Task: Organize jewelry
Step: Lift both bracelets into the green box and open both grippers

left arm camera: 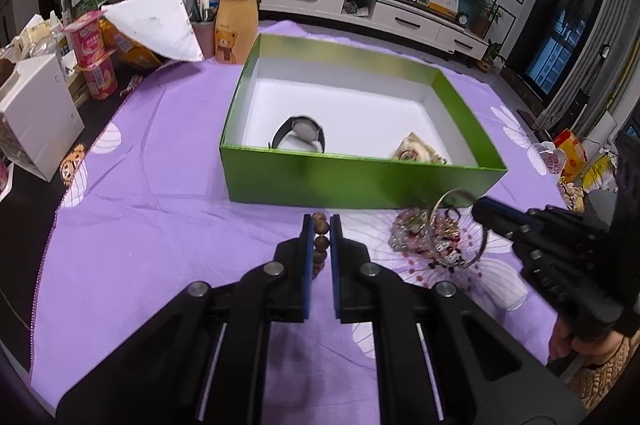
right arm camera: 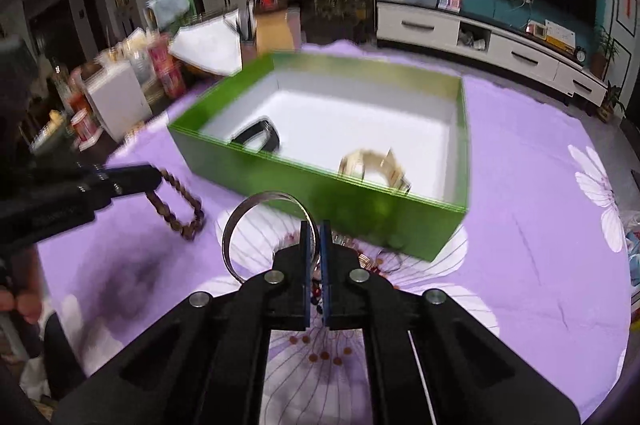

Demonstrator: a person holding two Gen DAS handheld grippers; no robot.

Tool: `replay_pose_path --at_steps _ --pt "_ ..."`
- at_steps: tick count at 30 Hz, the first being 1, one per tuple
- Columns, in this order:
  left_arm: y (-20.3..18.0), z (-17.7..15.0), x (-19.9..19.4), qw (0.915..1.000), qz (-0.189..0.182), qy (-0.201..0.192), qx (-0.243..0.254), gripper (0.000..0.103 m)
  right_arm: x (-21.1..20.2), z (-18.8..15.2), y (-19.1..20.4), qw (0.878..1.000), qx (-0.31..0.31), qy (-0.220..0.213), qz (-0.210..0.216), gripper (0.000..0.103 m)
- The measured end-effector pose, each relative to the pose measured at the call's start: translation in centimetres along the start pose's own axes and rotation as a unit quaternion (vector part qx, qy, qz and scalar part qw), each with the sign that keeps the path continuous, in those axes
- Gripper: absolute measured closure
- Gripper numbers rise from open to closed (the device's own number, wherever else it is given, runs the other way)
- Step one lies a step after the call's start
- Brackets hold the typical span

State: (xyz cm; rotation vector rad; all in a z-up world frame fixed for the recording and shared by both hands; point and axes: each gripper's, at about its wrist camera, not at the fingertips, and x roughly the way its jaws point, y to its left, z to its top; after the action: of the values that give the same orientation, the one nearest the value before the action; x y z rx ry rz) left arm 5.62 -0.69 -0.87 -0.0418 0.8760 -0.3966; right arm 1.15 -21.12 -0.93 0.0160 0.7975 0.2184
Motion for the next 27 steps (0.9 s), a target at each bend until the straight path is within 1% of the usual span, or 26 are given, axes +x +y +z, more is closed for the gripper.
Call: replay_pose_path --at_steps 5,11,14,19,23,27 --pt "-1.1 1.8 -0.8 0.9997 -0.009 -0.017 0.014 0.096 -1.9 1.3 -0.9 1.000 0.006 -0.027 -0.003 0.099" --pt "-1.7 5.5 -0.4 0.9989 -0.035 -0.029 0.013 0.096 -2.1 2.4 -2.0 0.999 0.007 -0.041 -0.012 0.099" --pt "-2.1 7.5 0.2 0.9983 -0.045 -0.035 0.012 0.096 -1.6 3.3 -2.9 0.999 0.011 -0.044 -0.018 0.099" --pt "-2.5 9.9 1.9 0.9984 -0.045 -0.034 0.010 0.096 -0.7 5.0 -4.2 0.998 0.015 -0.049 -0.026 0.099" --pt "-3.0 11.3 3.3 0.9984 -0.044 -0.032 0.011 0.096 0.6 6.1 -5.1 0.998 0.017 -0.047 -0.030 0.099" --pt "-3.5 12.2 5.3 0.9989 -0.039 -0.023 0.009 0.096 2.7 7.1 -5.3 0.999 0.013 -0.033 -0.039 0.099"
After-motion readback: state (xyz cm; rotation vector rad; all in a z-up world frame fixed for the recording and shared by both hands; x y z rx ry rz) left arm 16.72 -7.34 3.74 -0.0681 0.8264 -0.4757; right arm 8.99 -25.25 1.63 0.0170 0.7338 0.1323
